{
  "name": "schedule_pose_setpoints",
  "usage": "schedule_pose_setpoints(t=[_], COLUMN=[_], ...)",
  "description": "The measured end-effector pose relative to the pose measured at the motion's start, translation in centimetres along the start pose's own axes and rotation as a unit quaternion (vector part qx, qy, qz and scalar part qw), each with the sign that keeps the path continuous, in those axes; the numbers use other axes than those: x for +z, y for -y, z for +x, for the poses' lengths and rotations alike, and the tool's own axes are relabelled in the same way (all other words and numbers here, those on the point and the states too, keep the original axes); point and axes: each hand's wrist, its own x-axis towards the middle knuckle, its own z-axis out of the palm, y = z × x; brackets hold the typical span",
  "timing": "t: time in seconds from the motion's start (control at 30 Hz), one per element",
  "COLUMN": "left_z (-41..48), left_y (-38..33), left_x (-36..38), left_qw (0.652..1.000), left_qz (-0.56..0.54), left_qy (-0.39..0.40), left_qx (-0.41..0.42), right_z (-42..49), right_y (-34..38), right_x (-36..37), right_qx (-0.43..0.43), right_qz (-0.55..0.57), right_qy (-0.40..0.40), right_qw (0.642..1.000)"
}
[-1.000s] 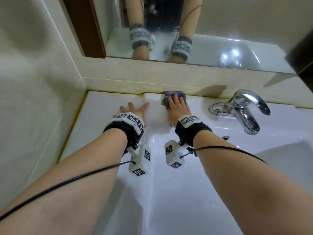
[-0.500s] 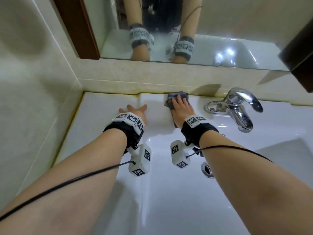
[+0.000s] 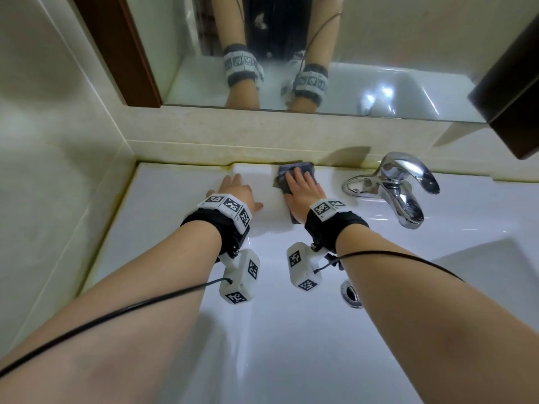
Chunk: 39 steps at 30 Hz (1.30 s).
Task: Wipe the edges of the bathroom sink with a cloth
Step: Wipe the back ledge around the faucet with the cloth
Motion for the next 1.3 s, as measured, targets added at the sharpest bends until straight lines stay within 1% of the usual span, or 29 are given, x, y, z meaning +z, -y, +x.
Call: schedule_pose_setpoints(t=[0.13,0.27,0.43,0.57,0.77,0.9,1.07,1.17,1.23,1.3], left_z=[-0.4,-1.2,-1.4,-1.3,-1.3,-1.6,-1.9,-2.0,-2.0,-2.0], left_y=[-0.4,-1.1,-1.8,-2.2,-2.5,-3.1,-3.5,-3.5,-3.5,-3.4], left_x=[-0.4,-0.6,-0.8,-0.3,0.0,-0.5,-0.6,-0.4,-0.4,-0.3], left_qw=[1.0,0.999,0.999,0.998,0.998,0.998,0.998,0.998,0.998,0.999], left_qz=[0.004,0.031,0.044,0.045,0.055,0.056,0.049,0.045,0.041,0.037], left_qy=[0.003,0.003,0.005,0.005,0.021,0.033,0.039,0.039,0.04,0.038], left_qx=[0.02,0.028,0.023,0.045,0.032,0.021,0.018,0.016,0.011,0.011], right_z=[-0.5,-0.2,-0.1,-0.2,-0.5,-0.1,-0.1,-0.6,-0.9,-1.0], right_y=[-2.6,-1.8,0.2,-0.3,-3.9,-2.9,-1.3,-1.6,-2.5,-3.5], right_x=[-0.8,-0.2,0.9,0.7,-0.2,0.1,0.1,-0.5,-1.0,-1.3], right_qx=[0.047,0.07,0.008,-0.018,0.07,0.091,0.027,0.001,-0.005,0.012], right_qz=[-0.008,-0.003,-0.004,0.002,0.002,0.006,0.001,0.011,0.017,0.018], right_qy=[-0.007,-0.017,-0.013,-0.003,-0.018,-0.013,-0.011,0.009,0.017,0.016], right_qw=[0.999,0.997,1.0,1.0,0.997,0.996,1.0,1.0,1.0,1.0])
